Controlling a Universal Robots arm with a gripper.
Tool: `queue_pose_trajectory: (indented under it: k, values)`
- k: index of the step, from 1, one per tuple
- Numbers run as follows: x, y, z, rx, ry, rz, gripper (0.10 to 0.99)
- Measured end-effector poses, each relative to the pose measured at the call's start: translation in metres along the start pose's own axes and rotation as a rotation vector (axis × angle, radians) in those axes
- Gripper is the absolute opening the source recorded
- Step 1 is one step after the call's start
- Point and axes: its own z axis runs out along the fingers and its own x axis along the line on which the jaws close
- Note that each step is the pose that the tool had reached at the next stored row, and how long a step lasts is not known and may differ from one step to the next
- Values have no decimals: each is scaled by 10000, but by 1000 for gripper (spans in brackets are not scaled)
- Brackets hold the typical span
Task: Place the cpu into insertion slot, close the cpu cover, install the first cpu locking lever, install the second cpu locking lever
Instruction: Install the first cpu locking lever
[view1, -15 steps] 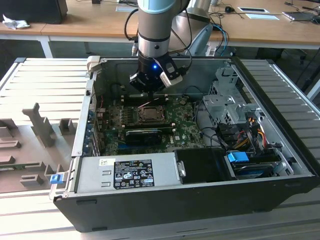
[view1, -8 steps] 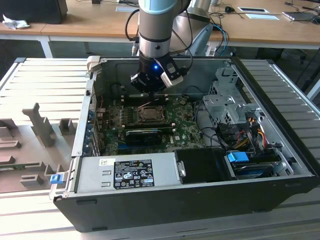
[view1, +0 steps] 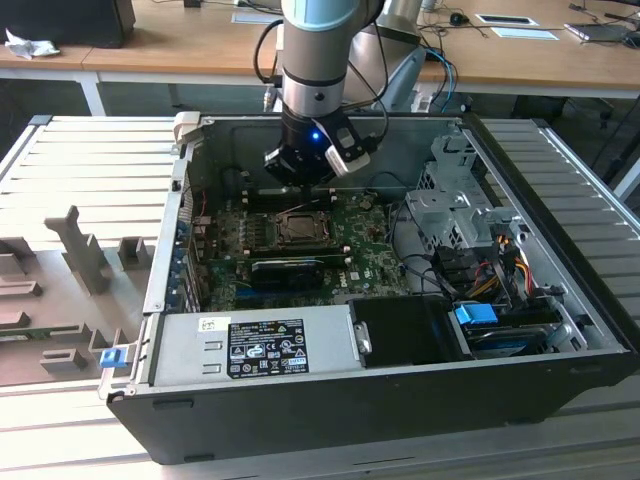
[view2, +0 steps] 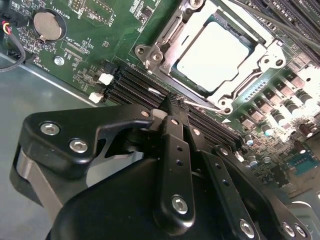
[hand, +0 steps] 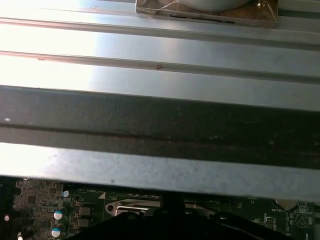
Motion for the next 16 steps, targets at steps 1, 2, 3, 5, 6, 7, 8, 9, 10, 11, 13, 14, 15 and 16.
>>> queue_pose_trajectory:
  k: [1, 2, 3, 5, 6, 7, 8, 9, 10, 11, 13, 14, 15, 16]
  values:
    - [-1, 0, 1, 0, 0, 0, 106]
    - [-2, 0, 2, 0, 0, 0, 106]
    - [-4, -1, 4, -1, 0, -1, 106]
    - [-15, -2, 10, -2, -1, 0, 106]
    - [-20, -2, 12, 0, 0, -1, 106]
    - [-28, -2, 17, -1, 0, -1, 106]
    - [-33, -2, 20, 0, 0, 0, 106]
    - [-38, -3, 23, -1, 0, -1, 106]
    - [-46, -3, 32, 0, 0, -1, 106]
    - [-54, -5, 43, 0, 0, -2, 106]
    - [-71, -9, 64, 0, 0, -3, 106]
    - [-77, -10, 73, 0, 0, -3, 106]
    - [-83, -12, 83, -1, 0, -3, 106]
    - [-87, -13, 94, 0, 0, -4, 106]
